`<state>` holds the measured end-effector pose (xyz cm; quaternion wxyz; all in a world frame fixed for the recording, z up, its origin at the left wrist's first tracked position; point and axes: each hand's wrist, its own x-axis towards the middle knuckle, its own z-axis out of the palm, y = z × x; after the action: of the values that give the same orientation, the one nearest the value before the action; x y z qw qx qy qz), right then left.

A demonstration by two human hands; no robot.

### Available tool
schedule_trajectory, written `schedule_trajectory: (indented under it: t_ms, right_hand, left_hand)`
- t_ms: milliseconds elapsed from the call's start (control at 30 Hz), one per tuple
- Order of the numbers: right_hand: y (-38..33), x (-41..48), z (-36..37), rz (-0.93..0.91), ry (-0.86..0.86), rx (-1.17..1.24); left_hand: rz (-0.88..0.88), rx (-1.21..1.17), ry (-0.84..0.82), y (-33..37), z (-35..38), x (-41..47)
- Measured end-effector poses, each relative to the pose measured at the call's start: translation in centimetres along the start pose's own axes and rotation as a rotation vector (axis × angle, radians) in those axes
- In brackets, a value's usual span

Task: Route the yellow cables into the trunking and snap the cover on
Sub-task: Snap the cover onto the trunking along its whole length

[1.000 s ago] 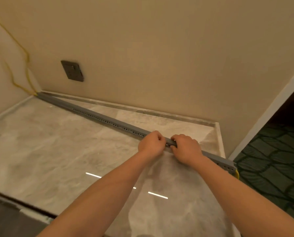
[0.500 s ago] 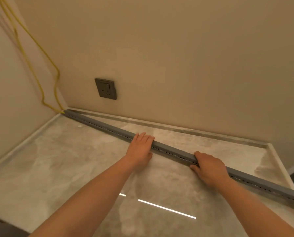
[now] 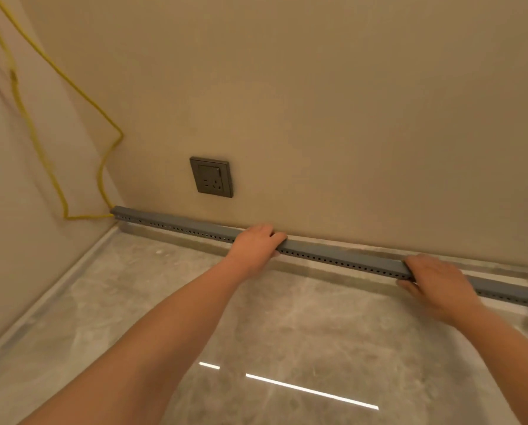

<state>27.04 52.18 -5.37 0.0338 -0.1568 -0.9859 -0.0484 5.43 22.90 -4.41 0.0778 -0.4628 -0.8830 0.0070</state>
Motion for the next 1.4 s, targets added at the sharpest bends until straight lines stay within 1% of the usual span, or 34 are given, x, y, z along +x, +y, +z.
schedule_trajectory:
  t_ms: [200,300,433,533,600,700,800,867,933,1000,1133,1267,1400]
  right_hand:
    - [0.2,3.4,-0.1,0.044,-0.004,-0.058]
    - [0.2,4.7,-0.1,0.051,0.025,-0.069]
    - [-0.5,6.3,-0.7,0.097,0.067,-0.194]
    - [-0.6,7.1,-0.5,0.111,0.066,-0.217]
    - [-0.4,6.9,0.3,0.097,0.089,-0.170]
    - [-0.6,6.6,1.6,0.069,0.177,-0.097]
    - [-1.2,6.8,1.9,0.067,0.232,-0.104]
    - [-1.4,6.9,2.0,0.096,0.217,-0.121]
    - [-1.8,6.9,2.1,0.162,0.144,-0.120]
    - [-2.3,7.0,2.5,0.221,0.115,-0.077]
    - [-3.4,7.5,2.7,0.228,0.089,-0.039]
    - [-3.6,8.5,2.9,0.217,0.048,-0.091]
    - [-3.8,8.6,3.0,0.243,0.037,-0.097]
  left_hand:
    - [-0.018,-0.050,-0.019,-1.3,-0.7,2.8]
    - [-0.033,-0.083,-0.026,-1.6,-0.3,4.0]
    - [-0.075,-0.114,-0.008,-2.2,0.6,5.8]
    - [-0.076,-0.090,0.044,-2.5,1.5,6.1]
    - [-0.076,-0.127,0.095,-2.6,2.0,5.8]
    - [-0.130,-0.226,0.153,-2.1,3.0,5.3]
    - [-0.136,-0.182,0.211,-1.6,3.8,5.2]
    - [-0.116,-0.124,0.235,-1.7,4.0,5.3]
    - [-0.135,-0.113,0.252,-1.9,4.0,5.4]
    - [-0.172,-0.117,0.238,-1.8,4.1,5.4]
    - [-0.252,-0.108,0.161,-1.2,5.0,4.9]
    - [-0.304,-0.166,0.126,-1.3,4.8,5.5]
    - [-0.318,-0.148,0.119,-0.9,4.8,5.4]
